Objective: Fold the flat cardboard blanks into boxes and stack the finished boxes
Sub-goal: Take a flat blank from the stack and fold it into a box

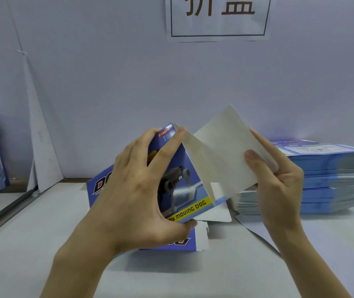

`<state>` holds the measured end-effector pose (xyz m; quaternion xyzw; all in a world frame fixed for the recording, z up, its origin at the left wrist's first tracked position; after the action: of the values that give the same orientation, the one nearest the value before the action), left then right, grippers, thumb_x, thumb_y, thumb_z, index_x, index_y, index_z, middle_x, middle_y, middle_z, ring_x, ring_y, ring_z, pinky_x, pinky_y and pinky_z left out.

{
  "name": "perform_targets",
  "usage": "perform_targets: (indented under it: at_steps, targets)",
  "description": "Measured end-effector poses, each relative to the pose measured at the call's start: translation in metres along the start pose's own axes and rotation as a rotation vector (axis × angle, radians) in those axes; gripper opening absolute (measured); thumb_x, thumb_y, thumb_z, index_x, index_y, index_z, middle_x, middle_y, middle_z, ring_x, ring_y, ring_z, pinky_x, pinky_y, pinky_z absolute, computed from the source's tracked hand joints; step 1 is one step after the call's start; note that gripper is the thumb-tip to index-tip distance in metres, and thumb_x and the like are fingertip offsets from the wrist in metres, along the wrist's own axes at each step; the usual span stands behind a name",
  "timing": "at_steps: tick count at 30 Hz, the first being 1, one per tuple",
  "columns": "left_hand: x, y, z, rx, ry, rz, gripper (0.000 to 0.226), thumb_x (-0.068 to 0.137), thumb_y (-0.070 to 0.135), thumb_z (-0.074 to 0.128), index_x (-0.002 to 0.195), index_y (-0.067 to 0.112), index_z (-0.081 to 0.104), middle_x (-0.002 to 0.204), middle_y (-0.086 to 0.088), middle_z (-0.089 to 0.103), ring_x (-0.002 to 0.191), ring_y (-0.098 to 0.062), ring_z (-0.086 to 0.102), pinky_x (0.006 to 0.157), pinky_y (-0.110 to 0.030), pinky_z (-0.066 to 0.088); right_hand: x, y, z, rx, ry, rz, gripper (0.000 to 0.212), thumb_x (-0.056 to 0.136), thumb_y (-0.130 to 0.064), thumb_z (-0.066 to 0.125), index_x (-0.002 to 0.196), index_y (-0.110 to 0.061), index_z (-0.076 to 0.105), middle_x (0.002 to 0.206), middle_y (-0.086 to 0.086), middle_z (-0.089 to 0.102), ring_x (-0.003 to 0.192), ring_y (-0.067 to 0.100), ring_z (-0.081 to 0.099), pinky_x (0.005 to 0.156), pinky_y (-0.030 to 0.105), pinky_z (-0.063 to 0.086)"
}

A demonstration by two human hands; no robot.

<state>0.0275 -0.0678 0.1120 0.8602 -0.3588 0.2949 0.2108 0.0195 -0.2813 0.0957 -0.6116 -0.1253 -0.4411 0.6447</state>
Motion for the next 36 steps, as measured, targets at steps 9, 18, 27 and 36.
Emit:
perform_targets:
  at_steps: [9,18,27,36]
  targets:
    - [0.002,0.006,0.0,0.094,0.049,0.056,0.109,0.053,0.061,0.07,0.149,0.039,0.021,0.15,-0.009,0.027,0.132,-0.025,0.033,0.103,-0.038,0.035,-0.019,0.021,0.044,0.99,-0.311,0.72,0.058,0.079,-0.057,0.057,0.113,-0.013,0.074,0.127,0.007,0.067,0.118,0.025,0.063,0.099,0.038,0.048]
    - [0.004,0.012,0.001,0.118,0.058,0.109,0.101,0.05,0.06,0.072,0.141,0.034,0.037,0.145,-0.014,0.034,0.129,-0.029,0.037,0.105,-0.046,0.036,-0.022,0.027,0.039,0.868,-0.37,0.828,0.036,0.072,-0.034,0.065,0.098,-0.013,0.077,0.108,0.006,0.073,0.098,0.025,0.07,0.081,0.035,0.056]
    - [0.004,0.009,0.008,0.094,0.034,0.102,0.097,0.052,0.063,0.065,0.14,0.037,0.033,0.147,-0.013,0.032,0.13,-0.026,0.032,0.105,-0.044,0.034,-0.011,0.038,0.019,0.493,-0.138,0.756,0.023,0.063,-0.025,0.058,0.072,-0.014,0.076,0.073,0.005,0.07,0.06,0.015,0.066,0.049,0.024,0.052]
    - [0.004,0.005,0.006,0.095,0.035,0.094,0.102,0.047,0.059,0.073,0.138,0.036,0.035,0.147,-0.012,0.031,0.13,-0.025,0.032,0.105,-0.04,0.031,-0.01,0.045,0.008,0.35,-0.018,0.74,0.046,0.1,-0.029,0.051,0.061,-0.023,0.076,0.069,-0.004,0.072,0.055,0.007,0.066,0.045,0.019,0.051]
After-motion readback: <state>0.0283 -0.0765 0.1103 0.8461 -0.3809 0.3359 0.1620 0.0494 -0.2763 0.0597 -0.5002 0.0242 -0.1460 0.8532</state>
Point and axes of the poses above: each hand's wrist, its own x-axis towards the middle knuckle, its own z-axis out of the palm, y = z × x, the point moved 8 cm from there along x, towards the middle knuckle
